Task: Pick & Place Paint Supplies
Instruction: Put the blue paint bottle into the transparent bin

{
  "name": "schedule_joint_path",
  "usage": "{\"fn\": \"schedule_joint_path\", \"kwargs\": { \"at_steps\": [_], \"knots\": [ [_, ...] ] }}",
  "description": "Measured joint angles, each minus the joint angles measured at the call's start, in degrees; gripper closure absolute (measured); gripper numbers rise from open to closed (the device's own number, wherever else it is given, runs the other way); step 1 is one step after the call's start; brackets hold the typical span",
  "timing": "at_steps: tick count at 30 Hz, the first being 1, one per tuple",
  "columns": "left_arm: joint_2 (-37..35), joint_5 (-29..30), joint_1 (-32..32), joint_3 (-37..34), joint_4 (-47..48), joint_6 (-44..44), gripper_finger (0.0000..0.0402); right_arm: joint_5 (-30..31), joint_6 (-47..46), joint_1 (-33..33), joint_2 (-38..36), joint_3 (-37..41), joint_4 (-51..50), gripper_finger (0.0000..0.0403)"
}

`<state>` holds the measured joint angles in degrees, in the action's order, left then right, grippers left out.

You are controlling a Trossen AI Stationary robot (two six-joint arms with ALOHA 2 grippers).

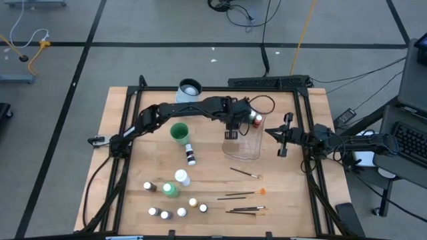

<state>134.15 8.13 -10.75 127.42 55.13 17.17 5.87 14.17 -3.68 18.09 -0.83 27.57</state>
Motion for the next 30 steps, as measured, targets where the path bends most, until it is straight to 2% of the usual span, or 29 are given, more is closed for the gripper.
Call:
{"fn": "schedule_joint_path", "kwargs": {
  "at_steps": [15, 21, 30],
  "knots": [
    [0.0, 0.7, -0.7, -0.2, 0.3, -0.3, 0.0293, 0.0, 0.0, 0.0, 0.0, 0.0, -0.2, 0.0399],
    [0.1, -3.1, -1.2, -0.2, 0.2, -0.4, 0.0293, 0.0, 0.0, 0.0, 0.0, 0.0, -1.0, 0.0399],
    [1.1, -2.6, -1.2, -0.2, 0.1, -0.4, 0.0290, 0.0, -1.1, 0.0, 0.0, 0.0, -1.1, 0.0399]
  ]
}}
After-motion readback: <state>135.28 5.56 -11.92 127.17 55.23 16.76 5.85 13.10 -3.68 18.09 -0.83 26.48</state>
